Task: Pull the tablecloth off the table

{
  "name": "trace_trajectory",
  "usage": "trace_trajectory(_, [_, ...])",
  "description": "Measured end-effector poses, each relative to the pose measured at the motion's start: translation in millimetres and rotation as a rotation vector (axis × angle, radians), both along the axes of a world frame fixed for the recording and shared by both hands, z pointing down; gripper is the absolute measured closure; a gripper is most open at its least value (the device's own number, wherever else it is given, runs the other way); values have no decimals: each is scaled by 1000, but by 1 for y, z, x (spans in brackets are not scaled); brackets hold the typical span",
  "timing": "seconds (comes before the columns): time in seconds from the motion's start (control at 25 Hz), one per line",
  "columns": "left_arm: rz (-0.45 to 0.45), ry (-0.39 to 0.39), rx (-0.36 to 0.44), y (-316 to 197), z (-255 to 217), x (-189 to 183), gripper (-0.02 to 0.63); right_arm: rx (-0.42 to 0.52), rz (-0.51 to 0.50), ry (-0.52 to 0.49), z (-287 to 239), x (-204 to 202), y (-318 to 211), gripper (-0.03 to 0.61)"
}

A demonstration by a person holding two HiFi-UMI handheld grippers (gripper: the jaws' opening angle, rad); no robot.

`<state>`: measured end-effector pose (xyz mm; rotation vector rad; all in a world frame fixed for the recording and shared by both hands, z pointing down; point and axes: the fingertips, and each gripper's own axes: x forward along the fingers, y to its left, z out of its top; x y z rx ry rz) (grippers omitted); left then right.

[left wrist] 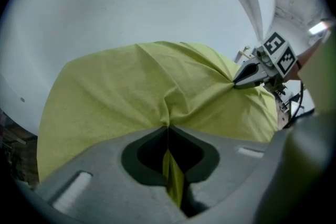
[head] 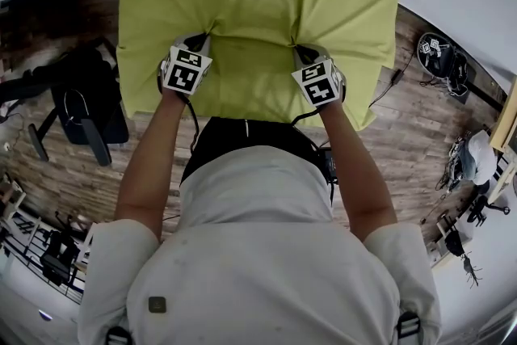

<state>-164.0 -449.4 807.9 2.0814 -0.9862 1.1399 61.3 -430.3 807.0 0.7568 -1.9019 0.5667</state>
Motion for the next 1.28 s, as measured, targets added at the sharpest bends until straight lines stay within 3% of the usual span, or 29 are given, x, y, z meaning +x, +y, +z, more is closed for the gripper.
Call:
trace_trajectory(0.28, [-42, 55, 6, 2, -13, -5, 609, 25, -10, -4, -15, -4, -1, 559])
trace_trajectory(1.28, [-24, 79, 167, -5, -114, -18, 608, 216, 98, -79, -114, -17, -9, 560])
